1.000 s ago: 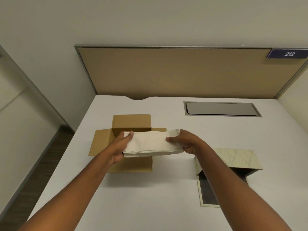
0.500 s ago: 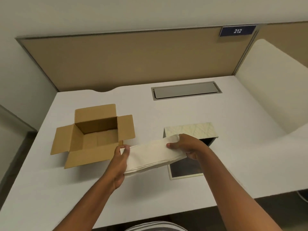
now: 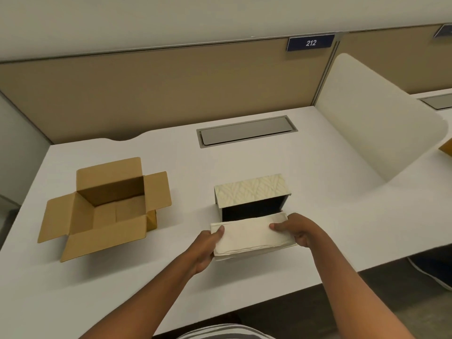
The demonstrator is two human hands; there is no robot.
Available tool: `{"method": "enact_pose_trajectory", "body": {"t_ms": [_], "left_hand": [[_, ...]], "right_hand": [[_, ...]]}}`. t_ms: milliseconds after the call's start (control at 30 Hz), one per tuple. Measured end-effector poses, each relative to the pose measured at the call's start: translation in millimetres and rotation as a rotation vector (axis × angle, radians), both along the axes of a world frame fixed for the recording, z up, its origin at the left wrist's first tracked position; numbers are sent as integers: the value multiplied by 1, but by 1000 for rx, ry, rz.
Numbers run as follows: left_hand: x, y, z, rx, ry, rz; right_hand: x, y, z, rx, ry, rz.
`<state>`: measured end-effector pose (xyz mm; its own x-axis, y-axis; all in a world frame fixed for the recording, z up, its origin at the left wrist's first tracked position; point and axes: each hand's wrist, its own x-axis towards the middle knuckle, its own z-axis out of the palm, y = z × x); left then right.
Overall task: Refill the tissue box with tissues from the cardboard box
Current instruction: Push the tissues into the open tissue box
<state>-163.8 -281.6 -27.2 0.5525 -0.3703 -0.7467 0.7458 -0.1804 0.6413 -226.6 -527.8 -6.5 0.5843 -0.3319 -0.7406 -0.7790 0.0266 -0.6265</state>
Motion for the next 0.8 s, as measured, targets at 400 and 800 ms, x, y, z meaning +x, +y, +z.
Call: {"method": "enact_pose_trajectory", "body": {"t_ms": [400, 800], "left_hand": [[17, -56, -44, 143, -45, -82], [30, -75, -70, 283, -16, -95]], "right_hand": [[7, -37, -28, -63, 19, -35], [34, -51, -62, -96, 116, 35]]}}
